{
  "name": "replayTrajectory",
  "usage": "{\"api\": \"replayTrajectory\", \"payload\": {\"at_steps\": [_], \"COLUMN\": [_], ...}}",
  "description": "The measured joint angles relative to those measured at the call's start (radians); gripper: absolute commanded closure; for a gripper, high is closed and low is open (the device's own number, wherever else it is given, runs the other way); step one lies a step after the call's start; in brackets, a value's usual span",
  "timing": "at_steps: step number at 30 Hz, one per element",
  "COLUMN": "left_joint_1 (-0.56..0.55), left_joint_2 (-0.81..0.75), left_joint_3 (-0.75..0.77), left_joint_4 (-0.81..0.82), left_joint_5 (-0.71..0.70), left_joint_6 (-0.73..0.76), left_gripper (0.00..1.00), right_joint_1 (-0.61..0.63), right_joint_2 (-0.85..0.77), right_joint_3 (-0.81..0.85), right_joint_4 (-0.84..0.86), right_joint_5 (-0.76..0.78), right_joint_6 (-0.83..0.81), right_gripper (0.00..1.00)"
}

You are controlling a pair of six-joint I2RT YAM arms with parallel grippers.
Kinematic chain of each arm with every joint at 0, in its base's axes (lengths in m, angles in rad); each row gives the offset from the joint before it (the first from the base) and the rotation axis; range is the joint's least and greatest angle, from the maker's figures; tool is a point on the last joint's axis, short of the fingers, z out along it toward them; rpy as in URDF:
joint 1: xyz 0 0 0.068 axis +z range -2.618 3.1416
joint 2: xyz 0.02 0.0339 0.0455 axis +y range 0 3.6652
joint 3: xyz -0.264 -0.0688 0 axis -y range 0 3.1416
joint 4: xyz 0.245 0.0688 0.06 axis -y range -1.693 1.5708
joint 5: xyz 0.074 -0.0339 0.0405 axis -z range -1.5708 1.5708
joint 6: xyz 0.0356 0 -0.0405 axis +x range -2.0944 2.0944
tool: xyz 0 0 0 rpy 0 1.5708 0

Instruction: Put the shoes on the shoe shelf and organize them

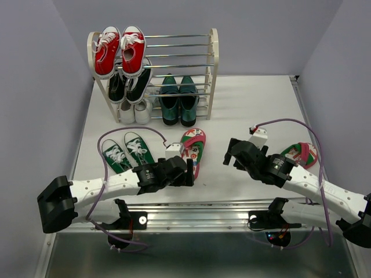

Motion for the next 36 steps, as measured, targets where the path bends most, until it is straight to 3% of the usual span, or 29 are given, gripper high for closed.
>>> {"api": "replayTrajectory", "payload": {"at_steps": [19,36], "left_joint_1": [-0.05,-0.05], "left_joint_2": [0.258,0.346], "left_joint_3": [0.046,0.1], "left_joint_4": [0.125,0.138], "left_joint_5": [-0.123,-0.18], "left_joint_6": [0.154,0.185], "left_gripper": [0.01,0.01], "right_joint_1": [0.0,0.0], "right_joint_2": [-0.006,-0.006], "right_joint_3": [-0.017,-0.017], "right_joint_4": [0.031,0.079], "right_joint_5": [0.02,0.015], "right_joint_6": [-0.05,-0.07], "right_gripper": [0.0,0.0]}}
